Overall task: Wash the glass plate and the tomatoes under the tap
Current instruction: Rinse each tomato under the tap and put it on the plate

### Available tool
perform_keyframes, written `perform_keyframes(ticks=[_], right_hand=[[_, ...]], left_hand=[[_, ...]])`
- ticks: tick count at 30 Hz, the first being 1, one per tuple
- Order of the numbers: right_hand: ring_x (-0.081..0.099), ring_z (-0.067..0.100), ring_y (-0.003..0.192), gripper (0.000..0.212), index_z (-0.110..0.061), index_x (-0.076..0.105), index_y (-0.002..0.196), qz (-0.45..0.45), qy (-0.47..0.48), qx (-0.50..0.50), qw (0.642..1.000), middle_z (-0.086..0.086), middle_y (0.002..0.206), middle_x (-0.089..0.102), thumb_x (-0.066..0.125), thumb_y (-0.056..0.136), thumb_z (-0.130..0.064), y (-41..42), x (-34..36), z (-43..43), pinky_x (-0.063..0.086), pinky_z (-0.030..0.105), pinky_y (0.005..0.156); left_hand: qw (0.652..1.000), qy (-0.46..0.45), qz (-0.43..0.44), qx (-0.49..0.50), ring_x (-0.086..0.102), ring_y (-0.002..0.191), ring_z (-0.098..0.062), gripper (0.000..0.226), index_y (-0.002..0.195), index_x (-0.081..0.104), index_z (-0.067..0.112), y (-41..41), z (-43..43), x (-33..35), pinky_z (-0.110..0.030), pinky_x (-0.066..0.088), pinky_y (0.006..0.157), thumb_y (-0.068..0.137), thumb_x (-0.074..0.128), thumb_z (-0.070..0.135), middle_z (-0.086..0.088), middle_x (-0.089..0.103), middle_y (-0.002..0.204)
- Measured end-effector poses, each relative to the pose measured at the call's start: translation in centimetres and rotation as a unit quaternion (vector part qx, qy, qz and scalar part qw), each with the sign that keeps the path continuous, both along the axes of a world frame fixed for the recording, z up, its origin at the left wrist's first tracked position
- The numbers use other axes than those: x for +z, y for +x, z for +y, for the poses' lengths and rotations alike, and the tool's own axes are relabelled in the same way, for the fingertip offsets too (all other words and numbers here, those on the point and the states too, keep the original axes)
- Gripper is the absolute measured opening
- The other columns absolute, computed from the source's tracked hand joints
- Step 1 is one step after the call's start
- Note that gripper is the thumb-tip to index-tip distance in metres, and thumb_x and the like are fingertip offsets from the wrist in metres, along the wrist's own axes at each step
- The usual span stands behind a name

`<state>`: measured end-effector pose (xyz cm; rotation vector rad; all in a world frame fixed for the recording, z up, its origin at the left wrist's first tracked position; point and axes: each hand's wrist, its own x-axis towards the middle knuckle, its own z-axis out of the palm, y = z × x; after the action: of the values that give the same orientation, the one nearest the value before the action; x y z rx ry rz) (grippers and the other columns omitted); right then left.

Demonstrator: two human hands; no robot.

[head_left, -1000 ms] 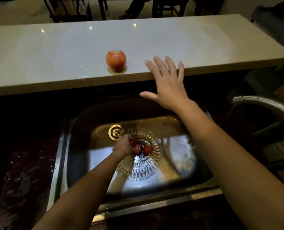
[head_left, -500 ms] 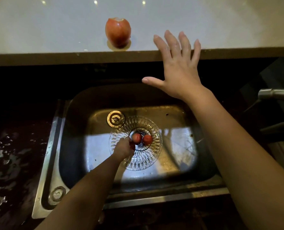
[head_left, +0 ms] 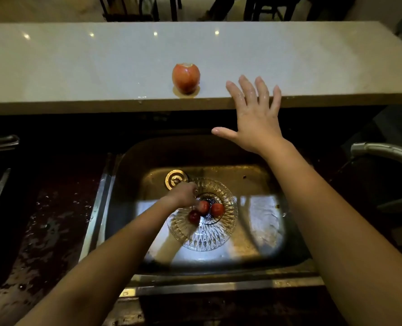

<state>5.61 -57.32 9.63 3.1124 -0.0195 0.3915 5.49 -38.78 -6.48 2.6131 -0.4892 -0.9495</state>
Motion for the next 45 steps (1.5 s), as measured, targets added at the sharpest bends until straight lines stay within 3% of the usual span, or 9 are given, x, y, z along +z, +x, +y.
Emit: perform_keyframes(ticks=[10, 17, 21, 26, 36, 38, 40, 43, 45], right_hand=[[-0.007, 0.033, 0.146, 0.096, -0.029, 0.003, 0.148, 0.018, 0.004, -0.008, 1.0, 0.005, 0.16, 0.001, 0.047, 0.075, -0.073, 0.1, 0.2, 0.1, -0.008, 0.058, 0.112], [-0.009, 0.032, 0.146, 0.098, -0.032, -0.001, 0.148, 0.038, 0.008, -0.009, 0.999, 0.003, 0.16, -0.004, 0.046, 0.073, -0.076, 0.3, 0.4, 0.0, -0.01, 0.057, 0.111], [-0.011, 0.031, 0.145, 0.099, -0.035, -0.002, 0.147, 0.039, 0.009, -0.016, 0.999, 0.001, 0.16, -0.004, 0.047, 0.072, -0.077, 0.6, 0.3, -0.1, -0.014, 0.054, 0.109], [-0.011, 0.031, 0.145, 0.099, -0.035, -0.001, 0.147, 0.034, 0.014, -0.011, 0.999, 0.001, 0.16, -0.004, 0.049, 0.072, -0.075, 0.8, 0.1, -0.2, -0.016, 0.053, 0.108], [-0.012, 0.029, 0.146, 0.094, -0.033, -0.001, 0.148, 0.056, 0.021, -0.01, 0.998, 0.001, 0.16, -0.006, 0.047, 0.077, -0.072, 0.3, 0.9, -0.1, -0.012, 0.055, 0.112], [-0.006, 0.026, 0.147, 0.079, -0.032, 0.01, 0.148, 0.076, 0.07, 0.004, 0.995, 0.0, 0.16, 0.002, 0.045, 0.084, -0.064, -0.2, 2.1, -0.2, -0.008, 0.052, 0.115], [0.023, 0.021, 0.142, 0.049, -0.027, 0.039, 0.139, 0.035, 0.222, 0.028, 0.974, 0.002, 0.152, 0.033, 0.042, 0.093, -0.047, -1.4, 3.6, -0.7, 0.012, 0.039, 0.116], [0.057, -0.005, 0.097, 0.026, -0.03, 0.064, 0.105, -0.07, 0.455, 0.008, 0.887, -0.006, 0.108, 0.066, 0.039, 0.097, -0.03, -5.0, 4.1, -0.9, 0.041, 0.007, 0.081], [0.064, 0.0, 0.081, 0.024, -0.033, 0.063, 0.093, -0.071, 0.607, -0.052, 0.79, -0.001, 0.101, 0.067, 0.039, 0.097, -0.032, -7.3, 2.7, -0.8, 0.051, 0.012, 0.064]], left_hand=[[0.982, 0.01, -0.122, -0.14, 0.054, 0.117, -0.02, 0.059, 0.137, 0.042, 0.023, 0.9, -0.2, 17.0, -0.032, 0.043, 0.096, 0.084, 0.062, 0.042, -0.003, 0.057, 0.13], [0.912, -0.26, -0.294, -0.117, 0.057, 0.093, 0.001, 0.035, 0.119, 0.06, 0.023, 1.7, 1.5, 26.9, -0.008, 0.045, 0.077, 0.085, 0.063, 0.031, 0.009, 0.063, 0.11], [0.88, -0.319, -0.349, -0.048, 0.048, 0.115, -0.006, 0.042, 0.125, 0.056, 0.024, 4.2, 2.2, 26.7, -0.026, 0.044, 0.097, 0.085, 0.064, 0.03, 0.007, 0.058, 0.127], [0.918, -0.193, -0.346, -0.004, 0.033, 0.134, -0.022, 0.074, 0.141, 0.037, 0.024, 7.4, 1.8, 23.9, -0.037, 0.025, 0.11, 0.078, 0.07, 0.04, -0.001, 0.043, 0.145], [0.911, -0.261, -0.308, 0.082, 0.052, 0.104, -0.015, 0.055, 0.12, 0.056, 0.021, 7.7, 0.1, 22.0, -0.025, 0.039, 0.085, 0.072, 0.075, 0.039, -0.002, 0.06, 0.122], [0.903, -0.287, -0.313, 0.066, 0.05, 0.102, -0.011, 0.055, 0.12, 0.056, 0.022, 6.5, -0.1, 22.2, -0.024, 0.039, 0.084, 0.072, 0.076, 0.039, 0.002, 0.06, 0.121], [0.895, -0.323, -0.307, 0.035, 0.047, 0.1, -0.007, 0.055, 0.12, 0.055, 0.025, 4.7, -0.6, 22.4, -0.021, 0.038, 0.082, 0.071, 0.076, 0.039, 0.007, 0.058, 0.118], [0.885, -0.381, -0.267, -0.024, 0.049, 0.1, -0.004, 0.054, 0.119, 0.055, 0.032, 1.6, -2.2, 22.2, -0.014, 0.039, 0.079, 0.07, 0.077, 0.039, 0.017, 0.054, 0.11], [0.888, -0.396, -0.23, -0.053, 0.053, 0.101, -0.005, 0.055, 0.118, 0.055, 0.034, -0.2, -4.3, 21.1, -0.018, 0.044, 0.085, 0.068, 0.078, 0.039, 0.017, 0.056, 0.109]])
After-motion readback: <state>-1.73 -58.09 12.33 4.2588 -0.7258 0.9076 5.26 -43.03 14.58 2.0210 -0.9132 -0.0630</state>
